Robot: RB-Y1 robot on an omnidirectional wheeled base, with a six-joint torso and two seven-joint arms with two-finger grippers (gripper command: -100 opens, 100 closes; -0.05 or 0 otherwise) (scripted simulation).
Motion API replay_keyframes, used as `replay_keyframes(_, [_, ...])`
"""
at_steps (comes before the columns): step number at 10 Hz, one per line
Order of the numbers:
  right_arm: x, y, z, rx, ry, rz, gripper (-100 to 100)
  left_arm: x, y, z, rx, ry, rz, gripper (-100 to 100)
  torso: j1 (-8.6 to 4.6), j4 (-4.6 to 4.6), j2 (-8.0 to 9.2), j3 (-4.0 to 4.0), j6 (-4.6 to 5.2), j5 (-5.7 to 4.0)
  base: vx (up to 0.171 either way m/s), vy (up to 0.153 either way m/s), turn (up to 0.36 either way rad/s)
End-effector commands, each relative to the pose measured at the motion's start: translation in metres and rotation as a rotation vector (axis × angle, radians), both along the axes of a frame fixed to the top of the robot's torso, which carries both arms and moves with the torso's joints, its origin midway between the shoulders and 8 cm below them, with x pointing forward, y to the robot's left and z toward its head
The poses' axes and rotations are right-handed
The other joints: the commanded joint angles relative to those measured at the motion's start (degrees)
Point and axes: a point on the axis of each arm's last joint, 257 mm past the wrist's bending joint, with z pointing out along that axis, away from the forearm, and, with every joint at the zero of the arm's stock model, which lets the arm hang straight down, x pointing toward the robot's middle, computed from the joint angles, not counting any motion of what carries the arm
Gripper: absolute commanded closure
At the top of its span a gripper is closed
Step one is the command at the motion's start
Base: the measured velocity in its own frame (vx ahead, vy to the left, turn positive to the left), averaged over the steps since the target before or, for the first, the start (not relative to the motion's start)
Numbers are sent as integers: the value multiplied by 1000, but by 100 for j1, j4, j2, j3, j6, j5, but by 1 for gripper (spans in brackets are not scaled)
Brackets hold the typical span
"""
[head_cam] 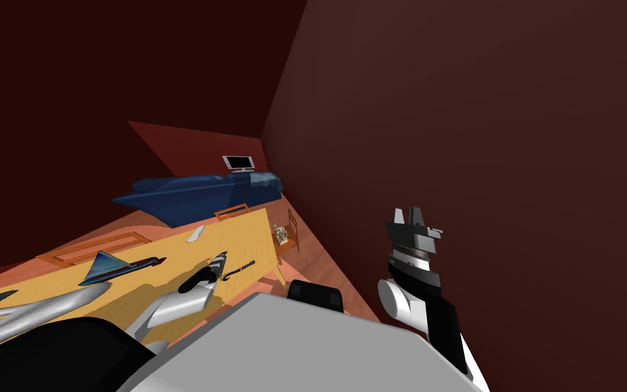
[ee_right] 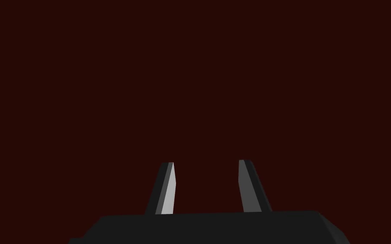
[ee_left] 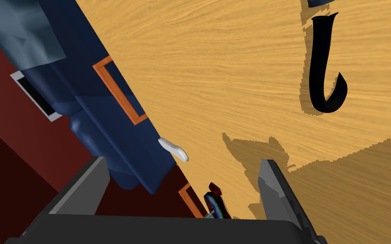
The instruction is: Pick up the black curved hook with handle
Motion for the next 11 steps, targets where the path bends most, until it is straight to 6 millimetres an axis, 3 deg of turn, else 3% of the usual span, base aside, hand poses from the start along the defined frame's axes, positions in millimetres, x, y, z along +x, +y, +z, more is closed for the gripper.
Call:
replay_keyframes(1, [0,0,0,0,0,0,0,-9,2,-10,-25,32,26,-100,0,0,0,0,0,0,88,-17,-27])
replay_keyframes(2, [0,0,0,0,0,0,0,-32,2,-29,-65,85,66,-100,0,1,2,1,0,-1,112,2,-57])
replay_keyframes(3, [0,0,0,0,0,0,0,-32,2,-29,-65,85,66,-100,7,-1,-4,-2,0,1,112,5,-35])
replay_keyframes(5, [0,0,0,0,0,0,0,-77,-2,-63,-140,184,142,-100,4,-1,-6,-4,1,1,131,-8,-86])
replay_keyframes(6, [0,0,0,0,0,0,0,-77,-2,-63,-141,186,143,-100,4,-3,-15,-9,-1,1,119,5,-24])
replay_keyframes(11, [0,0,0,0,0,0,0,-176,-29,-121,-292,392,295,-100,24,-6,-23,-14,-1,4,152,41,-75])
